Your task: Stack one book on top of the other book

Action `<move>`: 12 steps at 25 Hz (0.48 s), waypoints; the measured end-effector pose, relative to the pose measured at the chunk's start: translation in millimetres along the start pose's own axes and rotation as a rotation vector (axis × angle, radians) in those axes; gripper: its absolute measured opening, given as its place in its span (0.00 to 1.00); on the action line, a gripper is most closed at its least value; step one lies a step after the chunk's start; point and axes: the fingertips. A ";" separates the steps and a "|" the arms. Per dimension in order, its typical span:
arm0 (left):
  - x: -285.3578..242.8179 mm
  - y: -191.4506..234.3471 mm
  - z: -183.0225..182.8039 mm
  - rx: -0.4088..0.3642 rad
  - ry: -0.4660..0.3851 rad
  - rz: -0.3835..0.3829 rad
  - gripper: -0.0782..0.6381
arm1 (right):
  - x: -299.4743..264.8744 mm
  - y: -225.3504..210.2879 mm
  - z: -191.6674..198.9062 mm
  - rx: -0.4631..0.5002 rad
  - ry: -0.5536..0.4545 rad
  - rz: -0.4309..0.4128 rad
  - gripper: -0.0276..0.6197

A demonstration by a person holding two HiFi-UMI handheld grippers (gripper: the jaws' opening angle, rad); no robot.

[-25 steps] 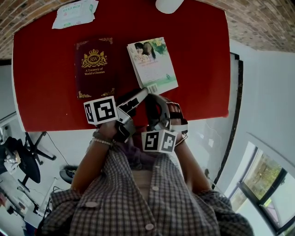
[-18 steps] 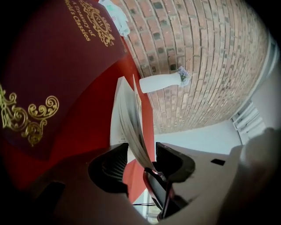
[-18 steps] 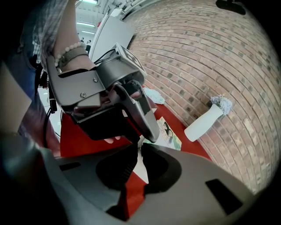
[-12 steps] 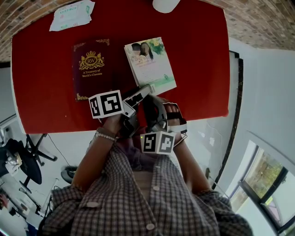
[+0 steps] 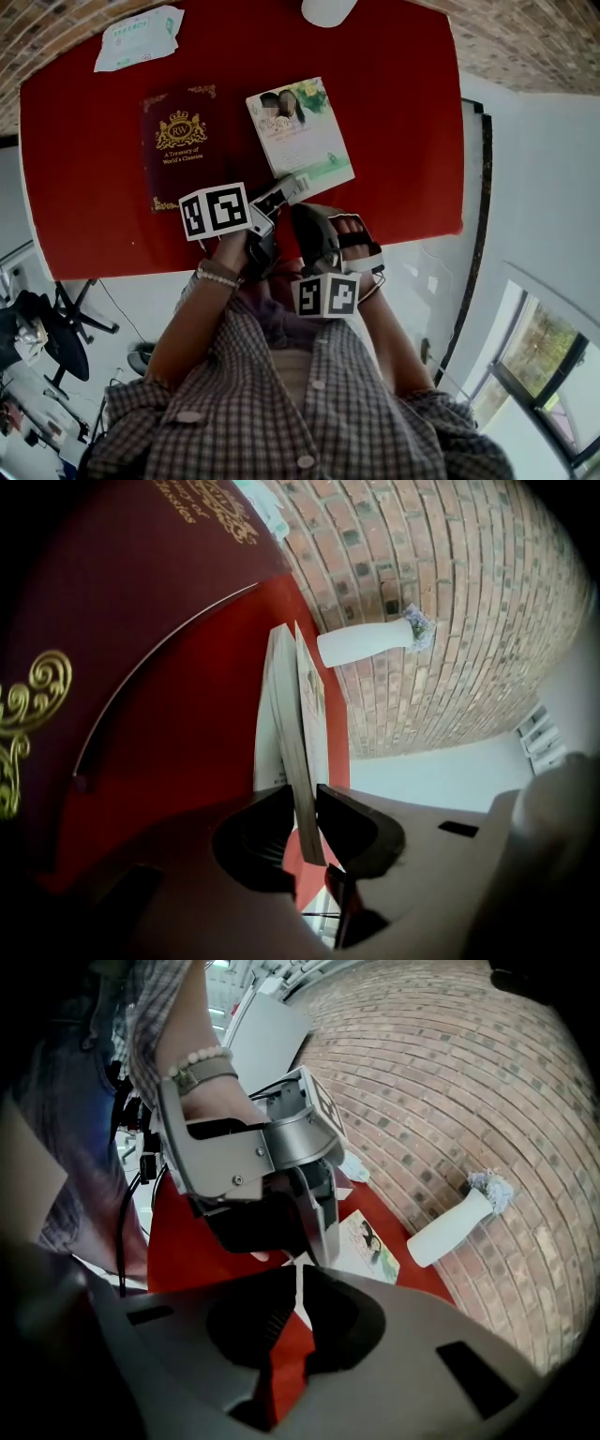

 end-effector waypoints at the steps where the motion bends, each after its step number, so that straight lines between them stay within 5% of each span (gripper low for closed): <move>1: 0.2 0.5 -0.2 0.010 0.000 0.002 0.22 | 3.3 -3.0 4.6 -0.036 0.009 0.004 0.09; 6: 1.4 -2.8 -1.2 0.018 0.007 0.011 0.20 | 13.7 -36.2 51.7 -0.422 0.101 0.033 0.10; 12: 5.7 0.1 -2.0 0.009 0.030 -0.022 0.20 | -1.5 -79.7 86.6 -0.919 0.111 -0.009 0.35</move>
Point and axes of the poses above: the fingertips, and each gripper's own axes: x backward along the fingers, y to its left, z out of its underside, and after that the axes turned 8 degrees about -x, right-handed
